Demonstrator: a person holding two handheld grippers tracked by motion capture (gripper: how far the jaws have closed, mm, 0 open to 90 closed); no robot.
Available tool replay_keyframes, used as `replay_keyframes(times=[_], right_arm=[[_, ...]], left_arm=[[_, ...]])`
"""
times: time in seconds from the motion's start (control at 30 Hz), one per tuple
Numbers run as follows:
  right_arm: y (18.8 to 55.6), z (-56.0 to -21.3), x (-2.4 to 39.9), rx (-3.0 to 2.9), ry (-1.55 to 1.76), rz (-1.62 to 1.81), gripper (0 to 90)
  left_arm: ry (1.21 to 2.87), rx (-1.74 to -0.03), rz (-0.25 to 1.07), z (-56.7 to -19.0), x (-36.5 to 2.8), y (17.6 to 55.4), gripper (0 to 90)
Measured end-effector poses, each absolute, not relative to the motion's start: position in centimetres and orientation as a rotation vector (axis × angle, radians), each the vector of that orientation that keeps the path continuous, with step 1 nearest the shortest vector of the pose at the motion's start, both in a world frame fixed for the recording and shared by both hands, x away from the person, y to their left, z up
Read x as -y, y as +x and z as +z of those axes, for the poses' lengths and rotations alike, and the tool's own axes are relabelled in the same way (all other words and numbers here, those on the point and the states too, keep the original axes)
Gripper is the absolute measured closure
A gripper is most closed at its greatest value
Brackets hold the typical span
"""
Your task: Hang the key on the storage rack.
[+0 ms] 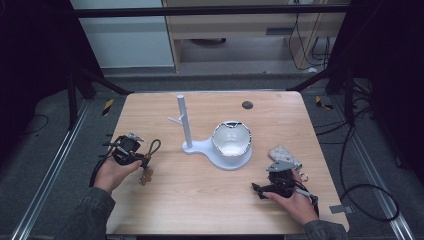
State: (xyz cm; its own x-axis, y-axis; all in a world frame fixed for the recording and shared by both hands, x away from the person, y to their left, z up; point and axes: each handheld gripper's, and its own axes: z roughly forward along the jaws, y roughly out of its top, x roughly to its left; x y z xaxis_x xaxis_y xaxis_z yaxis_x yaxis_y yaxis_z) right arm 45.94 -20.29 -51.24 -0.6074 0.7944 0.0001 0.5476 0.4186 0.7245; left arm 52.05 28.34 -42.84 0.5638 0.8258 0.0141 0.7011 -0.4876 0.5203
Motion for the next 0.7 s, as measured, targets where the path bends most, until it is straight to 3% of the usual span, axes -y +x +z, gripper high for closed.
replay_keyframes(times=[0.7], right_arm=[[45.9, -51.2, 20.3, -2.335, 1.154, 1.001, 3.0]], left_arm=[[2.185, -1.099, 0.486, -39.3, -27.8, 48.7, 66.2]])
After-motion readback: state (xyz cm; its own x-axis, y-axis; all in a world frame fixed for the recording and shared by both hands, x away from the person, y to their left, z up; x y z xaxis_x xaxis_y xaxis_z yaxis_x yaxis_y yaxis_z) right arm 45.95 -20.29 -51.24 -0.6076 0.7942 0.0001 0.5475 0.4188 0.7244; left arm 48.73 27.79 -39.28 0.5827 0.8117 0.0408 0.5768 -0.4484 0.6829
